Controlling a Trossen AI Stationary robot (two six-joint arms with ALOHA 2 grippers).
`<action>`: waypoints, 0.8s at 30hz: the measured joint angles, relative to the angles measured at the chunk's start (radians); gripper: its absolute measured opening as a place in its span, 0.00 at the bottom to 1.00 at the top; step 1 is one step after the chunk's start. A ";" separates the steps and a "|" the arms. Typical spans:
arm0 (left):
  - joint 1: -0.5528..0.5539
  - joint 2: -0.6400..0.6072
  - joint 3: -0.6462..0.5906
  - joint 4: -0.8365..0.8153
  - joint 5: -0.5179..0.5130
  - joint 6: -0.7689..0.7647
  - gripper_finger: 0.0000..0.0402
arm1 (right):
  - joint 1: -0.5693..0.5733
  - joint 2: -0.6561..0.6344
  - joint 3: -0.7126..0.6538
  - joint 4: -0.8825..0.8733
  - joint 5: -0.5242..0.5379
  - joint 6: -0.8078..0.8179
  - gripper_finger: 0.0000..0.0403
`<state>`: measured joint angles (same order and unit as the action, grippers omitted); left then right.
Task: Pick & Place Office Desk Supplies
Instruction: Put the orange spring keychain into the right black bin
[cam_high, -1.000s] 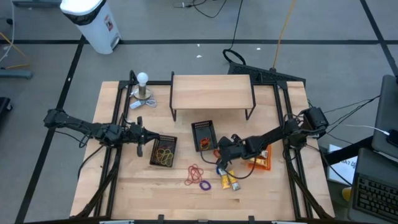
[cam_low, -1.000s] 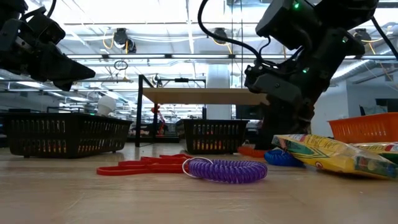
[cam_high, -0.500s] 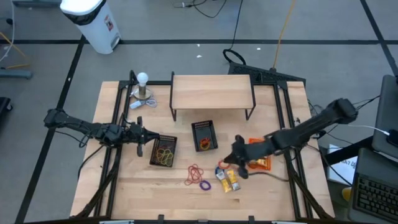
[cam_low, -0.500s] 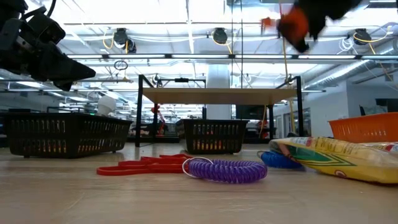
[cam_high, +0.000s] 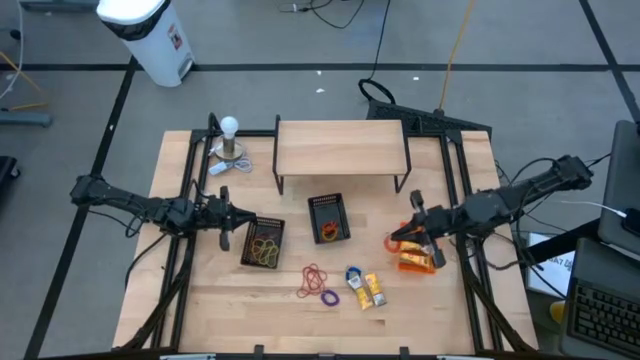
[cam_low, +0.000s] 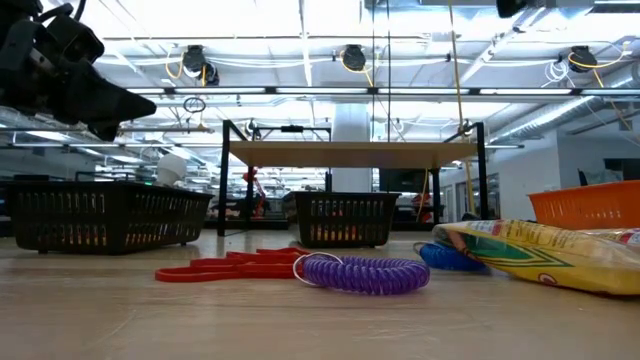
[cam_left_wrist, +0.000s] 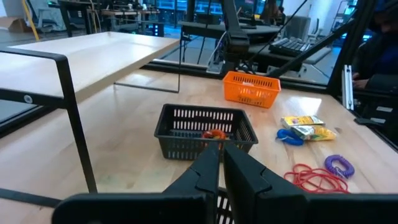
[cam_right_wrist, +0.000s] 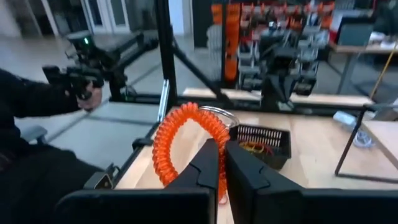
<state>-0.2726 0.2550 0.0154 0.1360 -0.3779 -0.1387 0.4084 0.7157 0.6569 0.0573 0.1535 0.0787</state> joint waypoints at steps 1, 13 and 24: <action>0.000 0.000 0.000 0.000 -0.002 0.000 0.06 | 0.000 -0.030 -0.037 0.026 -0.001 -0.006 0.00; 0.000 0.000 0.000 0.000 -0.099 0.006 0.06 | -0.003 -0.306 -0.459 0.349 0.060 0.036 0.00; 0.000 0.000 0.000 0.000 -0.101 0.034 0.06 | -0.003 -0.351 -0.542 0.408 0.134 0.077 0.00</action>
<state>-0.2726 0.2546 0.0154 0.1364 -0.4793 -0.1048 0.4057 0.3645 0.1154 0.4648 0.2877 0.1555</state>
